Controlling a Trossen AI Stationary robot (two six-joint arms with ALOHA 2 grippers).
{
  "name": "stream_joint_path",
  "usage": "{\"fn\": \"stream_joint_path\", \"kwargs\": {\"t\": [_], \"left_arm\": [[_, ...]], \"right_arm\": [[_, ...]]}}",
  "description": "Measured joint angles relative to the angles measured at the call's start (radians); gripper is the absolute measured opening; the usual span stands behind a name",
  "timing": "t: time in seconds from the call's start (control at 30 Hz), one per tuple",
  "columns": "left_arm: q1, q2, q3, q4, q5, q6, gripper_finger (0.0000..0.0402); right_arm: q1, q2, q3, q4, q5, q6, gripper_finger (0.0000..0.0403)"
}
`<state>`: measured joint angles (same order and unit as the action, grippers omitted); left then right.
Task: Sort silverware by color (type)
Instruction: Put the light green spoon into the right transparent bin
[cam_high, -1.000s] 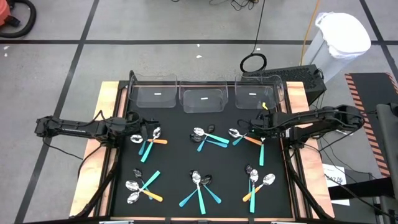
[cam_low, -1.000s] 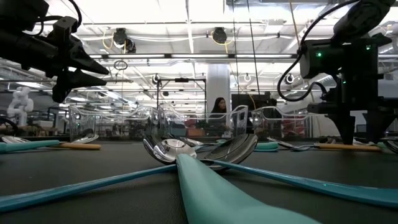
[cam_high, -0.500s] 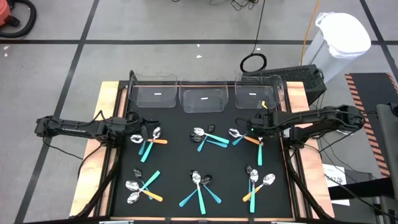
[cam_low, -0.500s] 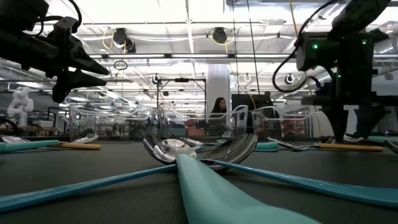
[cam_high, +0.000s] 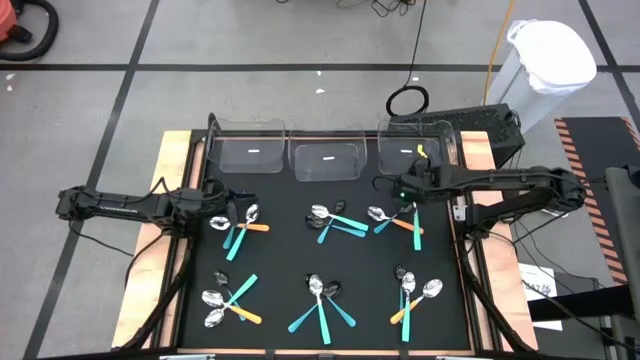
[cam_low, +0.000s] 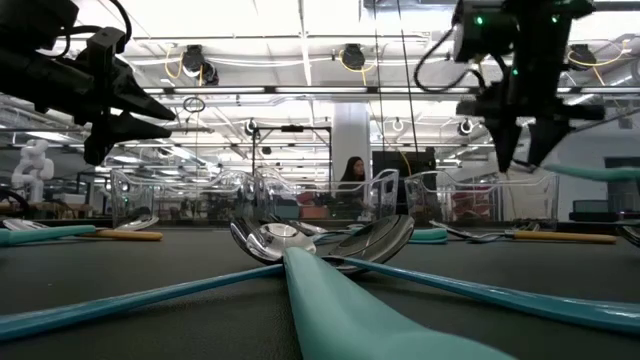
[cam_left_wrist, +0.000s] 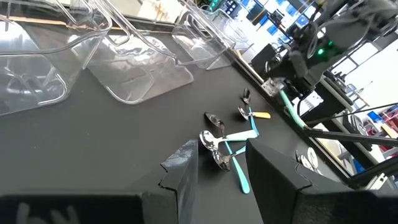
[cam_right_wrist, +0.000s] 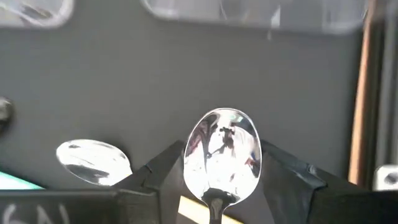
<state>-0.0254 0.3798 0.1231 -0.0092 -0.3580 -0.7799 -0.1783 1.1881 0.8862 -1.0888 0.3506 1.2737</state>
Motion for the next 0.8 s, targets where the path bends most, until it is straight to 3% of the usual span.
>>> {"fn": "stream_joint_path", "kwargs": {"t": [0.2, 0.47, 0.57, 0.8], "left_arm": [[0.000, 0.000, 0.000, 0.000, -0.007, 0.000, 0.0136], [0.000, 0.000, 0.000, 0.000, -0.010, 0.000, 0.0136], [0.000, 0.000, 0.000, 0.000, -0.012, 0.001, 0.0136], [0.000, 0.000, 0.000, 0.000, -0.036, 0.003, 0.0136]], "right_arm": [[-0.045, 0.000, 0.122, -0.019, 0.100, -0.168, 0.0174], [-0.168, 0.000, 0.254, 0.007, 0.308, -0.540, 0.0175], [-0.233, -0.001, 0.270, 0.102, 0.362, -0.767, 0.0175], [-0.368, 0.045, 0.270, 0.417, 0.358, -1.401, 0.0175]]}}
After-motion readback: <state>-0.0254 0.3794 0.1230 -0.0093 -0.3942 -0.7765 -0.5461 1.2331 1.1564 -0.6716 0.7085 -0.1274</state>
